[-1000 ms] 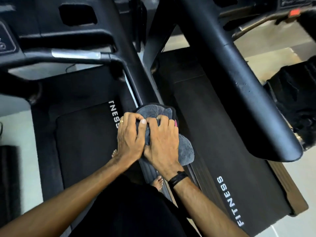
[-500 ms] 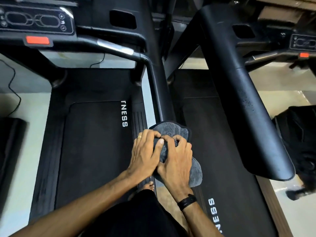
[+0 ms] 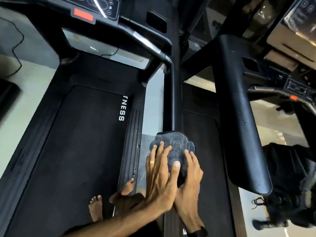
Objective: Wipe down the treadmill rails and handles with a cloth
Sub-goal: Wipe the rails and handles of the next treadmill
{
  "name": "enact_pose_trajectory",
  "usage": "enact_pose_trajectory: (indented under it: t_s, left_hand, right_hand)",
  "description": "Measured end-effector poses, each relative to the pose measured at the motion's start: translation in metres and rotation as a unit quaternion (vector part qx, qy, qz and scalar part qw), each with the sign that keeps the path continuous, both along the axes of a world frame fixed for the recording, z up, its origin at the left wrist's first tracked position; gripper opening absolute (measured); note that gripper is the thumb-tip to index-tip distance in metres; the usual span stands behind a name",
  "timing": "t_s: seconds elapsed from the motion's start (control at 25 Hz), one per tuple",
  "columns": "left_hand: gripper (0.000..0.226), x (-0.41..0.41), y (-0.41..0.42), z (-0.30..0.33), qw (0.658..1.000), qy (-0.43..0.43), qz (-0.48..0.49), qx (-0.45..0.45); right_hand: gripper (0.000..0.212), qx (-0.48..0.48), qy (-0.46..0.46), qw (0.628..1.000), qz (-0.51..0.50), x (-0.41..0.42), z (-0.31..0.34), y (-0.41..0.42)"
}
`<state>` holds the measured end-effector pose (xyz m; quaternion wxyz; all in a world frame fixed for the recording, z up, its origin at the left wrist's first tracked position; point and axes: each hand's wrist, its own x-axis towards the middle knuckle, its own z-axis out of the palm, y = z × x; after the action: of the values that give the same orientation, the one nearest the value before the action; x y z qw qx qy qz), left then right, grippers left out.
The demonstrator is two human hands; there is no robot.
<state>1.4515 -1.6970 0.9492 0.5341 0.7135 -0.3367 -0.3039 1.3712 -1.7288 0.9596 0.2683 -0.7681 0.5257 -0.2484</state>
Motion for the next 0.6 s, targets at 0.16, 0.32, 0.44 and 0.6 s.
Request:
enact_pose_trajectory:
  t_s: [0.16,0.32,0.44,0.6]
  left_hand:
    - [0.076,-0.026,0.004,0.002,0.997,-0.046,-0.026,0.057]
    - [0.121,-0.041,-0.036,0.005,0.979,-0.058,-0.039,0.189]
    - [0.127,-0.036,-0.052,-0.002,0.975,-0.019,0.006,0.223]
    - [0.095,-0.024,-0.051,-0.018,0.978,0.02,0.036,0.206]
  right_hand:
    - [0.056,-0.051,-0.088,0.99,-0.096,-0.029,0.013,-0.019]
    - [0.044,-0.072,-0.113,0.987,-0.083,-0.041,0.025,-0.048]
    - [0.052,-0.079,-0.105,0.99,-0.046,-0.042,0.022,-0.052]
    - [0.046,-0.082,-0.099,0.992,0.008,-0.027,0.026,-0.061]
